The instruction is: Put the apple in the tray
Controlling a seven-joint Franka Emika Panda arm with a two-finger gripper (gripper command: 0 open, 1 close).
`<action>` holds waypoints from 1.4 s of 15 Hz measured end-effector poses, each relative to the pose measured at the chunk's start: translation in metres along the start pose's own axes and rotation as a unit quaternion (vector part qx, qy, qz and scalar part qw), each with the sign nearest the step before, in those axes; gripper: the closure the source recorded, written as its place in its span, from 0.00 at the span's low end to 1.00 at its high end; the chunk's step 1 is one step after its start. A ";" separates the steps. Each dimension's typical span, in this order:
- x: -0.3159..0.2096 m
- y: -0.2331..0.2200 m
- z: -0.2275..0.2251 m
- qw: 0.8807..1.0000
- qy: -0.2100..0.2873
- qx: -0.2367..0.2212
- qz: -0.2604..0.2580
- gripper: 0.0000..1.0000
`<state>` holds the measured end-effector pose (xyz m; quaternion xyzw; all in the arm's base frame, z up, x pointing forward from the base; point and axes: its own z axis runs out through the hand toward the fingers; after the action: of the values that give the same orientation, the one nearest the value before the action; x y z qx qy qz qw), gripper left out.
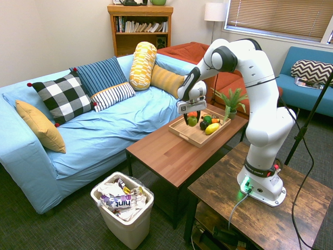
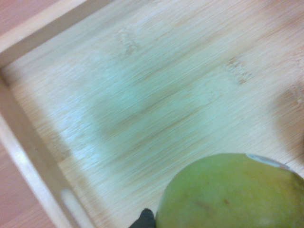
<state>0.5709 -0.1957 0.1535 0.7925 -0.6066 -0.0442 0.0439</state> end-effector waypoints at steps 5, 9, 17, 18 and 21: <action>0.007 -0.007 0.022 1.000 -0.003 -0.008 0.001 1.00; -0.004 -0.012 0.039 1.000 -0.012 -0.011 -0.001 1.00; -0.012 -0.015 0.046 1.000 -0.014 -0.014 -0.006 0.00; -0.012 -0.015 0.046 1.000 -0.014 -0.014 -0.006 0.00; -0.012 -0.016 0.046 1.000 -0.015 -0.013 -0.010 0.00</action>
<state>0.5769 -0.1805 0.1061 0.7973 -0.5984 -0.0645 0.0452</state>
